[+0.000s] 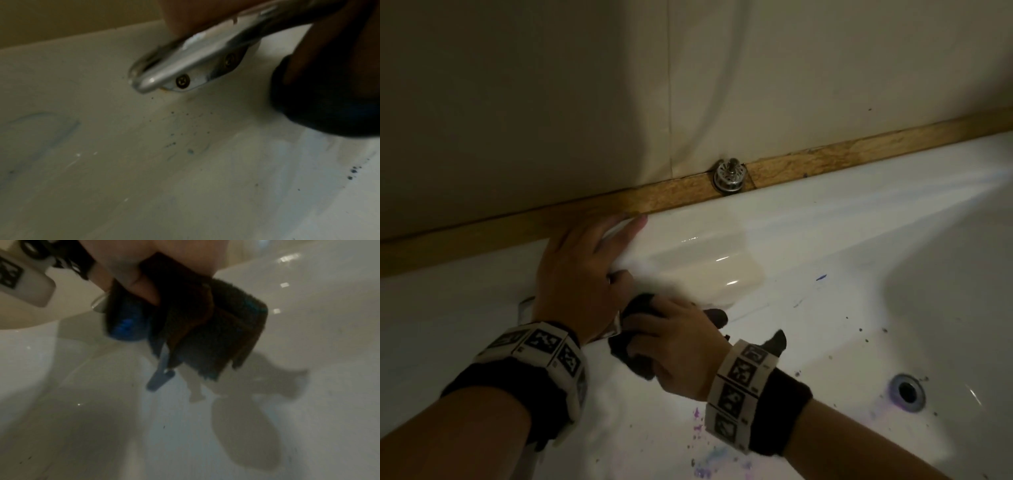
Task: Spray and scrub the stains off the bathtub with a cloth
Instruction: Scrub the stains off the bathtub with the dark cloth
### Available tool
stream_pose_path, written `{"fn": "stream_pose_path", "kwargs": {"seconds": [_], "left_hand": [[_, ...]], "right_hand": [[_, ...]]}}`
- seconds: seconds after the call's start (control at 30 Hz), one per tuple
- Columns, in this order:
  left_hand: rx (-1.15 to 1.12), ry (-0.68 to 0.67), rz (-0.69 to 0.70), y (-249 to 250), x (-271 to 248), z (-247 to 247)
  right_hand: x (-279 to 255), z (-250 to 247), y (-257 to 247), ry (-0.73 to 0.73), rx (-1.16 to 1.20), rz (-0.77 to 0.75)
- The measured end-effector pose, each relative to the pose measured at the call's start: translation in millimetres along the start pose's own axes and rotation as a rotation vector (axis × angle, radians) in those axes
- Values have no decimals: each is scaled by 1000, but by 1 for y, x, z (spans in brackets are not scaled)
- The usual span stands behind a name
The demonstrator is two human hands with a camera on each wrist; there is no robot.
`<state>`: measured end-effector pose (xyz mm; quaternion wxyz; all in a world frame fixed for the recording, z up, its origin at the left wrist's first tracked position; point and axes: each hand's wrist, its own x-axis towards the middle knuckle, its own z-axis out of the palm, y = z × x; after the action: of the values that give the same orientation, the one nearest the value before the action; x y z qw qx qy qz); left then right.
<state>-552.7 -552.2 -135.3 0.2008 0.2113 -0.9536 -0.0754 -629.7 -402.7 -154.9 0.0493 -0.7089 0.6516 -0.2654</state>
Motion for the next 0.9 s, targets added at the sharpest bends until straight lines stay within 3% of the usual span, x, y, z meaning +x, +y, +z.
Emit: {"fn": "stream_pose_path", "kwargs": {"seconds": [0.07, 0.17, 0.2, 0.27, 0.33, 0.5, 0.63, 0.7, 0.83, 0.9], "left_hand": [[-1, 3, 5, -1, 0, 1], [-12, 8, -2, 0, 1, 1], [-17, 12, -3, 0, 1, 1], [-26, 14, 2, 0, 1, 1], [-29, 5, 4, 0, 1, 0], [-25, 5, -4, 1, 1, 0], [-24, 2, -13, 0, 1, 0], [-32, -6, -7, 0, 2, 0], [-20, -11, -7, 2, 3, -3], [-21, 0, -13, 3, 2, -3]], "right_hand": [[5, -16, 4, 70, -9, -30], [3, -24, 18, 341, -77, 145], [0, -20, 18, 328, -125, 169], [-7, -2, 13, 151, -235, 148], [-9, 8, 8, 33, -184, 160], [-1, -17, 5, 52, -3, 86], [-7, -21, 17, 293, -58, 316], [-9, -11, 11, 183, -131, 343], [-16, -1, -3, -126, -26, 110], [-22, -14, -2, 2, 35, 173]]}}
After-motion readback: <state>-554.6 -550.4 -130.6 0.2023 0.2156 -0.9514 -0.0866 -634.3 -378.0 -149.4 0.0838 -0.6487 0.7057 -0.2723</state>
